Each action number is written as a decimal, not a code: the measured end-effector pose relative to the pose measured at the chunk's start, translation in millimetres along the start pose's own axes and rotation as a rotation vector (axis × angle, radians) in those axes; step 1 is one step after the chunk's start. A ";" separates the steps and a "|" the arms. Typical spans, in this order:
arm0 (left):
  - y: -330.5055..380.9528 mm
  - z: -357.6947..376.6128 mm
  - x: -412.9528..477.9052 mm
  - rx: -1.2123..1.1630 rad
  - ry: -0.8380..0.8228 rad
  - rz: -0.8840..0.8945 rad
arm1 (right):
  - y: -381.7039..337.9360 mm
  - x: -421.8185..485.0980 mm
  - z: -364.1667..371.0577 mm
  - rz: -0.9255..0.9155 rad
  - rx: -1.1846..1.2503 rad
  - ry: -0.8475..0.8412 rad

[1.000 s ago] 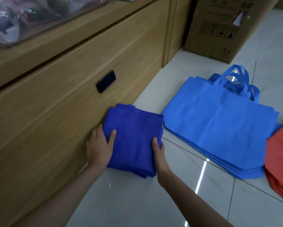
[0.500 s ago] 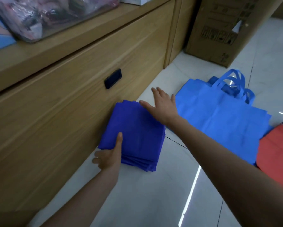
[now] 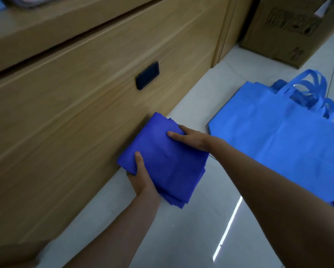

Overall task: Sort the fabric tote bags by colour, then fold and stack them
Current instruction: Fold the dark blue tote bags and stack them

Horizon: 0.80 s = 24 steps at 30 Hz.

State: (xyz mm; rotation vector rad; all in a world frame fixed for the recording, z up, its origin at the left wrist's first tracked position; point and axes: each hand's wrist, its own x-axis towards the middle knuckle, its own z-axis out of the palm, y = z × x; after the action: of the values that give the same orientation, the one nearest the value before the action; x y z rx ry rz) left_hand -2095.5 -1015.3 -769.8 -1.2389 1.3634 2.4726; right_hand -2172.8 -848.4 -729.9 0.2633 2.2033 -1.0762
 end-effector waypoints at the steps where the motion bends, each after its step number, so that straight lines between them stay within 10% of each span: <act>1: -0.1 -2.4 1.4 0.003 -0.023 0.036 | -0.1 -1.4 -0.3 -0.005 -0.008 -0.028; 12: 18.7 -8.9 -12.6 0.194 -0.017 0.155 | 3.1 -43.2 -4.8 -0.043 0.011 0.150; 17: 12.6 -23.2 -62.1 0.645 -0.086 0.575 | 24.3 -79.0 -9.7 -0.187 0.149 0.247; 24: -5.4 -32.3 -49.9 0.769 -0.165 0.353 | 71.3 -70.3 26.8 -0.096 0.417 0.175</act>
State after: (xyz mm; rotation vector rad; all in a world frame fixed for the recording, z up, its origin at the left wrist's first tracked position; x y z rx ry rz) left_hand -2039.7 -1020.2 -749.4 -0.6431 2.3010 1.8022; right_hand -2075.1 -815.9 -741.4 0.4511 2.1390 -1.6183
